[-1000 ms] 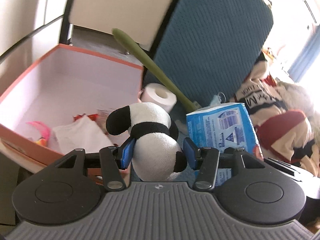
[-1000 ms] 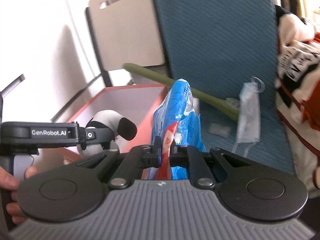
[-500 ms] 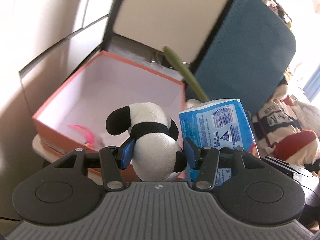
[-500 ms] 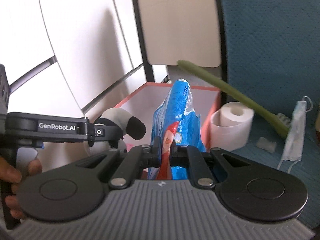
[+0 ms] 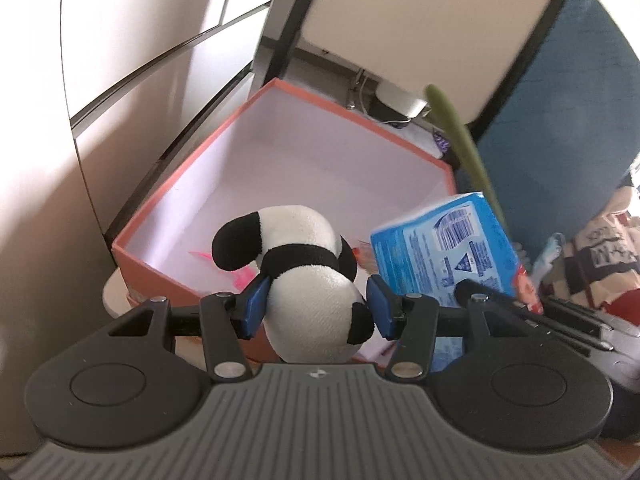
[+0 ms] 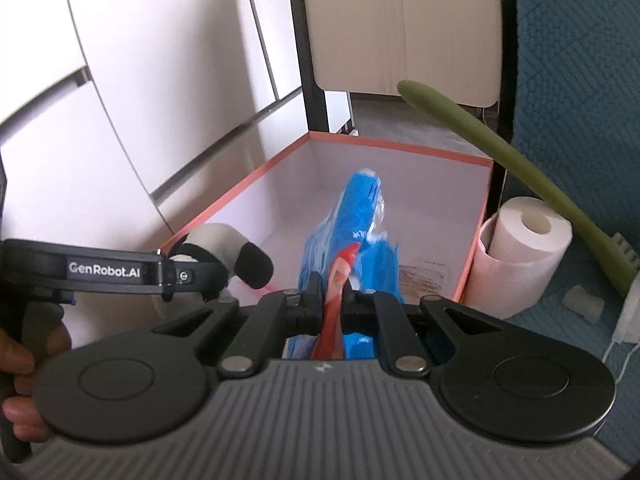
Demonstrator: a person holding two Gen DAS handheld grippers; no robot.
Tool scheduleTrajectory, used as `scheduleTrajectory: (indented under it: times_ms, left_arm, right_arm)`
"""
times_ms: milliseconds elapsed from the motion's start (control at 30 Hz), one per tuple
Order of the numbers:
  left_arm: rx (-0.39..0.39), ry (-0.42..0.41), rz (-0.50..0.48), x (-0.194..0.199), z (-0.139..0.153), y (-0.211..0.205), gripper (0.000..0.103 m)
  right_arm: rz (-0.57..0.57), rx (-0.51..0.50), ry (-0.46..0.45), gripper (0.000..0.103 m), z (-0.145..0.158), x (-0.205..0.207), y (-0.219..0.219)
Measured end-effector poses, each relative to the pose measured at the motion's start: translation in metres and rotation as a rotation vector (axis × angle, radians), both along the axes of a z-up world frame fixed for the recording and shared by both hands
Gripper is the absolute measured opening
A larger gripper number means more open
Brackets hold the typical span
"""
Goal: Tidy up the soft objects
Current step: 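Carry the panda plush with the left tool while the right tool carries the wipe pack to the box, then open both tools over the pink box, dropping panda plush and wipe pack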
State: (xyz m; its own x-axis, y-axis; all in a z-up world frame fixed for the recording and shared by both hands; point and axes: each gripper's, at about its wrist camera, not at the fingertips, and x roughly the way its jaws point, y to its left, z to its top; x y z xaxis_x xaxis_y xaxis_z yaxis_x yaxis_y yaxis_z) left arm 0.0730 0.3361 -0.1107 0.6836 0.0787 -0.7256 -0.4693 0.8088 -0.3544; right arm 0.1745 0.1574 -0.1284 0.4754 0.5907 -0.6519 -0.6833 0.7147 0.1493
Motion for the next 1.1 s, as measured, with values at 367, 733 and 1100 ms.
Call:
scheduleTrajectory:
  times_ms: [367, 733, 1100]
  left_arm:
    - [-0.029, 0.037, 0.008, 0.027, -0.03, 0.044, 0.057]
    - [-0.049, 0.05, 0.033, 0.032, -0.036, 0.059, 0.069]
    - [-0.003, 0.01, 0.017, 0.016, -0.009, 0.032, 0.069]
  right_arm:
    - [-0.01, -0.021, 0.012, 0.011, -0.023, 0.037, 0.041]
    - [-0.027, -0.029, 0.05, 0.04, -0.027, 0.047, 0.048]
    - [-0.059, 0.022, 0.025, 0.042, -0.004, 0.029, 0.016]
